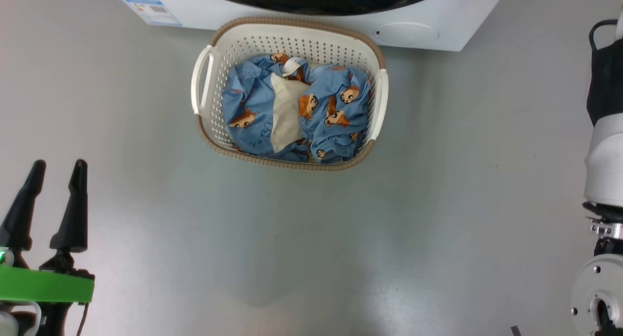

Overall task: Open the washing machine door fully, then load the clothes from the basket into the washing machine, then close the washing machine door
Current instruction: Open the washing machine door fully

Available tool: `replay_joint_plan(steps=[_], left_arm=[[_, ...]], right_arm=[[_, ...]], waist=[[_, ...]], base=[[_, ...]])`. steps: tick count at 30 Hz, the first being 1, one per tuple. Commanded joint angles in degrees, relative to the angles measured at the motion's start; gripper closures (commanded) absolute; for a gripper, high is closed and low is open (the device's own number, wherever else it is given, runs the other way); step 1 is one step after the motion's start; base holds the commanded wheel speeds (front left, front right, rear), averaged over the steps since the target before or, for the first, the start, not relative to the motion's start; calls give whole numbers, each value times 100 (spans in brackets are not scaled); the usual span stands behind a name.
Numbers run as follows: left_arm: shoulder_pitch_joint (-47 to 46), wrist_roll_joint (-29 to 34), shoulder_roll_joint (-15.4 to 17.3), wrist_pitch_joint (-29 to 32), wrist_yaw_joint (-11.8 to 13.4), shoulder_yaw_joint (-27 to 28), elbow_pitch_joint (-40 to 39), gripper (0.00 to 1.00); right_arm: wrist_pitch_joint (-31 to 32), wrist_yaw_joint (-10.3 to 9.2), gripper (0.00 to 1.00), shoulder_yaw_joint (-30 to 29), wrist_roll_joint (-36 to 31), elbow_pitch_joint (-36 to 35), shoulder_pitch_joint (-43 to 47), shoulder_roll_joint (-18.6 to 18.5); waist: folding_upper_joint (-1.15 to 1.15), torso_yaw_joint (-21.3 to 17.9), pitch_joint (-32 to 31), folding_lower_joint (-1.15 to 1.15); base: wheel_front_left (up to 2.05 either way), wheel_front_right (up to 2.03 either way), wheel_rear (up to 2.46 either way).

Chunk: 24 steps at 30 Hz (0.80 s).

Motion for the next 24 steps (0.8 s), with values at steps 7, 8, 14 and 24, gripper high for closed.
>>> replay_joint_plan(steps=[7,8,14,24], left_arm=[[-229,-134,264,-36,-10,227,-35,0],[-240,-142,262,-36,-10,228,-27,0],[-309,-165,239,-36,-10,215,16,0],[-300,-132,182,-36,-10,208,139,0]], right_arm=[[321,9,100,91,62,112,-378,99],[357,9,100,107,80,141,-403,99],[499,9,100,204,133,296,-522,99],[853,9,100,543,315,778,-511,99]], waist=[[0,116,170,0],[0,127,183,0],[0,176,222,0],[0,147,-26,0]], base=[[0,0,0],[0,0,0],[0,0,0],[0,0,0]])
